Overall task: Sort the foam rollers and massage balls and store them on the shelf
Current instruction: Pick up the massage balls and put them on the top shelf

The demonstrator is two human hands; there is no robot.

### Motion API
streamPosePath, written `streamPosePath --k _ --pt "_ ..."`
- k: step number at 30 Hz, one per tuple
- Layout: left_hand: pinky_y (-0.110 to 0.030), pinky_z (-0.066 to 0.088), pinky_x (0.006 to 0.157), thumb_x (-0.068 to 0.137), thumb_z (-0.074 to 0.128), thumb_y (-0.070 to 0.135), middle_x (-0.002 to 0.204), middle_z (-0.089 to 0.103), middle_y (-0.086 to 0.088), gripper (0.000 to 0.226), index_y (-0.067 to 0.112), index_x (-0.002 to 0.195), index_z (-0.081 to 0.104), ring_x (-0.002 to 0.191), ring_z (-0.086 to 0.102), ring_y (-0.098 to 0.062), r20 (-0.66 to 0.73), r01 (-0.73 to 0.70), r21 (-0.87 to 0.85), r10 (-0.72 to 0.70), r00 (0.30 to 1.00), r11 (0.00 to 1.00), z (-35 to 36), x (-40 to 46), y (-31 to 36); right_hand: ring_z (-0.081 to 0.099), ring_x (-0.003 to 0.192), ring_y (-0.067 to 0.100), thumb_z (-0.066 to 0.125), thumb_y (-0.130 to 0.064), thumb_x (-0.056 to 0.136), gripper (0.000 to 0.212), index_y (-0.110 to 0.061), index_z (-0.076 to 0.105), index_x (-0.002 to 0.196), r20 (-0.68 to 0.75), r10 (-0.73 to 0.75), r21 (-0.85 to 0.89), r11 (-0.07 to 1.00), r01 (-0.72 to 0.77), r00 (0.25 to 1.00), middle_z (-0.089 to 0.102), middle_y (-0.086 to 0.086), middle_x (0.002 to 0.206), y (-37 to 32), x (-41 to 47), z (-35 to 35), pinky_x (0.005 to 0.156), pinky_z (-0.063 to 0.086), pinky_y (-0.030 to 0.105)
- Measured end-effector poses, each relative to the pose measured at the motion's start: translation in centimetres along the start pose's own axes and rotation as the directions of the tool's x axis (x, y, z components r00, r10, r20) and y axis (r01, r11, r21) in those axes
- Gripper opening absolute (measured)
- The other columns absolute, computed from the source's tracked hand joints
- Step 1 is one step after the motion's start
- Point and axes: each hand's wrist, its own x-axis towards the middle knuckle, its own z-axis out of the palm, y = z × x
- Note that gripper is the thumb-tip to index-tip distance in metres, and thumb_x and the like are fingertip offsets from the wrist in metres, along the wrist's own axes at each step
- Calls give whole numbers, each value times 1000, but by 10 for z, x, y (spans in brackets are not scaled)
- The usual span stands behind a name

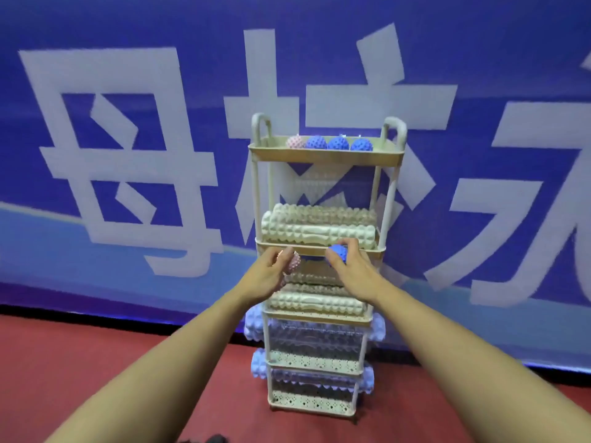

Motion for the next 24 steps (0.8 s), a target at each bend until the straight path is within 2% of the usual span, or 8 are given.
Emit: streamPosePath --k 2,5,9,13,16,19,22,24 --pt "-29 44 59 103 41 52 73 55 6 38 18 90 53 57 49 -14 -71 -56 86 62 996 995 -16 18 28 50 117 30 39 -56 102 41 -26 35 130 -83 -74 -41 997 71 994 46 14 132 -28 14 -29 93 40 39" --pt "-11 40 57 104 41 48 83 62 15 28 24 102 54 64 57 0 -136 -162 166 185 973 973 -34 42 74 45 121 28 34 -55 103 35 -29 34 127 -188 -197 -140 975 172 962 46 9 128 -71 31 -69 93 35 40" --pt "-4 40 63 104 43 42 87 59 20 28 18 112 53 75 58 17 -190 -336 314 405 894 888 -51 72 134 43 125 30 32 -55 104 40 -30 34 134 -263 -295 -269 937 224 918 43 7 129 -111 59 -113 106 33 49" --pt "-14 40 59 102 45 52 91 61 12 31 23 110 53 80 59 -1 -210 -328 462 461 862 824 -61 116 171 38 125 25 38 -54 103 39 -26 38 130 -285 -348 -367 900 233 893 42 -1 113 -131 97 -143 103 34 49" --pt "-30 47 70 98 55 47 106 62 3 34 20 119 52 92 60 -18 -216 -275 528 440 872 804 -66 157 186 38 127 26 40 -57 101 43 -27 41 131 -277 -345 -467 864 189 897 53 2 127 -136 133 -157 99 39 52" --pt "-37 48 83 85 76 28 118 61 -5 51 15 126 49 105 57 -27 -153 -227 631 406 901 742 -70 193 191 36 130 27 44 -55 101 42 -27 45 133 -255 -310 -490 858 154 916 56 3 134 -132 167 -163 96 40 48" --pt "-38 41 88 94 68 26 134 53 -10 49 14 137 46 120 45 -30 -93 -192 725 371 924 661 -73 219 191 35 132 28 45 -51 102 42 -27 48 136 -257 -266 -467 876 122 929 57 5 135 -124 192 -161 94 37 44" --pt "-42 38 101 97 64 25 142 46 -10 50 16 141 44 127 38 -33 -47 -156 803 321 946 576 -73 234 183 35 133 28 42 -47 104 41 -25 49 138 -236 -203 -439 895 82 950 57 6 137 -116 205 -156 97 36 42"
